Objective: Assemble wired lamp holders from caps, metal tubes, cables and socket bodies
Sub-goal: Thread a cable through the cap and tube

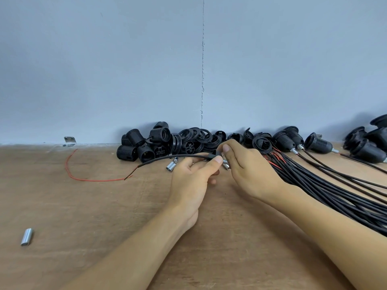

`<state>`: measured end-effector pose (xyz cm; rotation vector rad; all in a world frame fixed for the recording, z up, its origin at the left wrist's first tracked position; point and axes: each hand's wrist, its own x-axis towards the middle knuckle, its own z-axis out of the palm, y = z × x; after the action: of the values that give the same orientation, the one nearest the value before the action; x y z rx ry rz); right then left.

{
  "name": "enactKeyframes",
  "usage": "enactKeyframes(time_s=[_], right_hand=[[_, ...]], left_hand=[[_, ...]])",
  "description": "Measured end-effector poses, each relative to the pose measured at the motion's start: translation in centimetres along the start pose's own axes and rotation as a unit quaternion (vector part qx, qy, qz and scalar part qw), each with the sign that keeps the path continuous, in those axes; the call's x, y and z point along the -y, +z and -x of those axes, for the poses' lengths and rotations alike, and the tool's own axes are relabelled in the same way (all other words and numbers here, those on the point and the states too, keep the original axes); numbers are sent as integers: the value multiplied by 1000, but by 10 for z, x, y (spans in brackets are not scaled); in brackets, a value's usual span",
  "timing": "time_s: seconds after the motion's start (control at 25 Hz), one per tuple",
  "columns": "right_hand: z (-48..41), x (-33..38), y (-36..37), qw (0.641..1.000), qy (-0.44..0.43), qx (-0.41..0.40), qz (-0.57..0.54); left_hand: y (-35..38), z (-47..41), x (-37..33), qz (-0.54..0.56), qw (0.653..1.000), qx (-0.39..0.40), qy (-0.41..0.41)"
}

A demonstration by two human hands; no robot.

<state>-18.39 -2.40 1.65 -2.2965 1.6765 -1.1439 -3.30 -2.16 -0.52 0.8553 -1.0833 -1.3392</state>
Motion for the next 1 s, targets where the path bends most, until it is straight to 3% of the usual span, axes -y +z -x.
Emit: enactKeyframes(time_s=[0.28, 0.48, 0.68, 1.0], right_hand=[[0, -3, -5, 1000, 1, 8, -25], [-7, -24, -15, 992, 105, -25, -58], [-11, -44, -22, 970, 187, -33, 153], [-12, -59, -34, 906, 186, -82, 372]], left_hand=[[1, 2, 0, 2, 1000, 5, 10], [-17, -11, -10, 59, 997, -55, -11], [-21, -15, -4, 33, 996, -78, -3], [-18, -10, -1, -91, 995, -31, 11]])
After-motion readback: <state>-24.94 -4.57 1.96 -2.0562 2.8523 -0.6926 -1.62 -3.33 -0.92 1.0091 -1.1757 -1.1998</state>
